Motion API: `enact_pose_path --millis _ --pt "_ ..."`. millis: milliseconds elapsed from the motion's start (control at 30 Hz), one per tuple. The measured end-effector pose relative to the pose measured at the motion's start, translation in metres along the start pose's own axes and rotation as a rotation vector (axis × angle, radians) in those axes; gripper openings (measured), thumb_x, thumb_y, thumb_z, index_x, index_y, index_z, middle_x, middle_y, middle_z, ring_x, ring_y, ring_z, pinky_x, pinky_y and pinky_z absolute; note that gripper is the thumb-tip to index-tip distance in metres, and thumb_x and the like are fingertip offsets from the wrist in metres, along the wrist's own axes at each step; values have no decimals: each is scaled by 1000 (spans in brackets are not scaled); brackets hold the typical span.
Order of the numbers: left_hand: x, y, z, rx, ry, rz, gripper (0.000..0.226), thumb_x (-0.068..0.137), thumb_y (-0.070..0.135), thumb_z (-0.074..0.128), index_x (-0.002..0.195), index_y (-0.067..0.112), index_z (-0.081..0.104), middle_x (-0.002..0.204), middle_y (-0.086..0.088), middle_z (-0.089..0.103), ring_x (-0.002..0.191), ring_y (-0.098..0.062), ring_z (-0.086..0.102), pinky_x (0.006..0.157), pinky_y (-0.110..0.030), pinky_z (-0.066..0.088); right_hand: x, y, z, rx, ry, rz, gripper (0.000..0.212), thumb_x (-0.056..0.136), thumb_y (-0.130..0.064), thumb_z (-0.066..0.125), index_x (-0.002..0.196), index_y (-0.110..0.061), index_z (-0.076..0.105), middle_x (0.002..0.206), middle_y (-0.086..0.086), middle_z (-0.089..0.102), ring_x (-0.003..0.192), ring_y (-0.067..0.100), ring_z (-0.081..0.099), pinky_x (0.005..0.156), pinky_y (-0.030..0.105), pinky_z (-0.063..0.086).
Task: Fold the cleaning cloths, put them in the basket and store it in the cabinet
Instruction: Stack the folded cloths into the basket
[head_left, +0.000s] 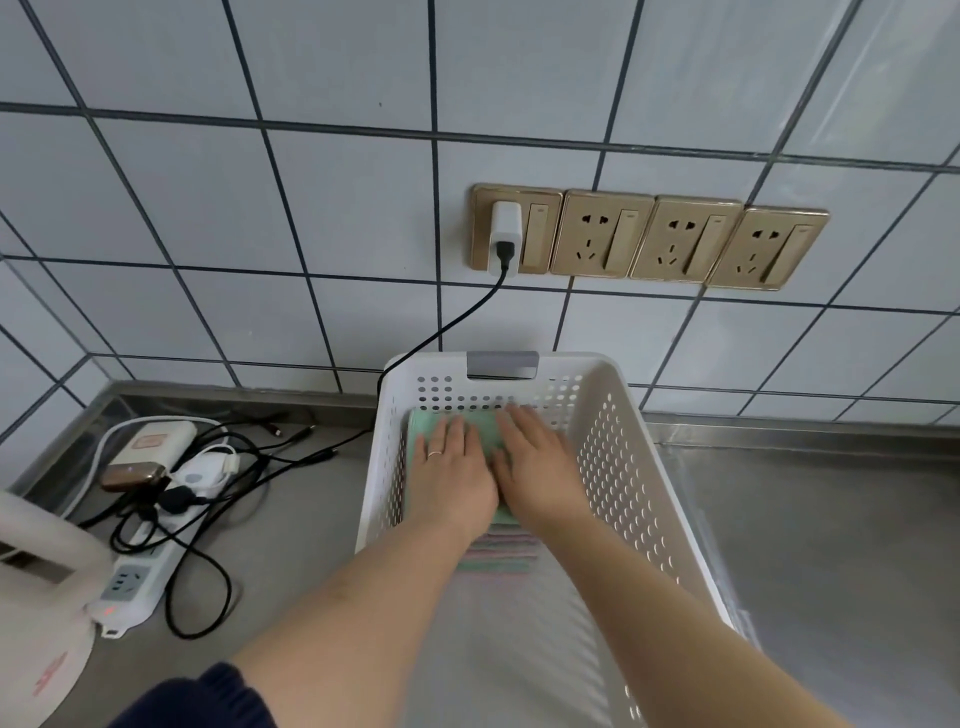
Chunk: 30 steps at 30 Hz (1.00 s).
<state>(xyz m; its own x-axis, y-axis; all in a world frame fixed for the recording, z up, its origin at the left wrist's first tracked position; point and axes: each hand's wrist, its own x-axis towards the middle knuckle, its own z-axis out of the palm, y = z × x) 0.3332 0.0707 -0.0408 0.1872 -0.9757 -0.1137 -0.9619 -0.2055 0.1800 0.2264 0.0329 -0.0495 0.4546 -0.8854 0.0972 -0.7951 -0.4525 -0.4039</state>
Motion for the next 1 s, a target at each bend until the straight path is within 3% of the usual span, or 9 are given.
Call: enact_pose_path --millis 233,400,500,567,733,833,900,933,1000 --pt "-5 -13 17 -8 -87 -82 58 101 35 14 150 12 -9 158 -6 -14 145 -21 -16 118 -39 -9 -6 7 22 -89 -205 -41 51 100 -37 17 150 -27 15 159 -7 2 146 11 -6 117 44 1" --pt "-4 -18 23 -1 -137 -75 58 101 36 12 149 14 -11 157 -4 -17 144 -19 -17 118 -38 -9 -8 7 26 -30 -242 -26 50 102 -33 24 150 -25 13 159 -6 0 146 12 -7 118 45 2" --pt "-4 -14 15 -54 -95 -59 58 101 34 17 150 13 -4 159 -5 -9 145 -20 -12 119 -39 -5 -4 6 18 211 -120 34 52 100 -26 37 149 -18 22 159 0 10 146 14 4 119 33 4" --pt "-1 -8 1 -64 -38 -16 56 101 29 23 150 11 4 159 -7 0 146 -21 -5 119 -41 0 -1 8 7 539 -44 237 53 99 -22 39 149 -14 24 157 1 16 145 14 11 115 25 5" --pt "-13 -6 -55 -9 1 249 41 101 26 27 136 10 39 138 -5 47 131 -22 37 117 -44 13 4 29 2 1129 -218 861 57 91 -58 41 133 -20 47 135 -4 49 124 21 47 106 36 35" --pt "-50 -22 -73 223 -32 309 44 101 36 26 139 17 37 142 3 44 138 -17 29 116 -53 -1 2 34 15 1217 -337 892 63 85 -64 47 127 -17 56 108 -2 66 94 16 63 83 31 48" --pt "-70 -35 -69 230 -17 254 47 100 39 25 144 23 32 149 10 35 144 -15 19 111 -61 -8 0 30 19 1296 -365 889 55 85 -61 52 117 -17 62 103 4 72 93 21 69 87 37 53" --pt "-77 -40 -66 196 -3 240 46 100 38 26 142 24 36 148 11 37 143 -14 23 111 -63 -2 0 29 20 1322 -372 889 51 86 -58 52 113 -17 64 101 6 73 93 23 70 87 38 54" --pt "-81 -45 -63 196 58 269 43 93 35 31 125 24 59 130 9 58 126 -17 51 103 -64 30 0 26 22 1341 -380 873 49 88 -57 51 112 -17 65 100 7 74 92 24 71 87 39 54"
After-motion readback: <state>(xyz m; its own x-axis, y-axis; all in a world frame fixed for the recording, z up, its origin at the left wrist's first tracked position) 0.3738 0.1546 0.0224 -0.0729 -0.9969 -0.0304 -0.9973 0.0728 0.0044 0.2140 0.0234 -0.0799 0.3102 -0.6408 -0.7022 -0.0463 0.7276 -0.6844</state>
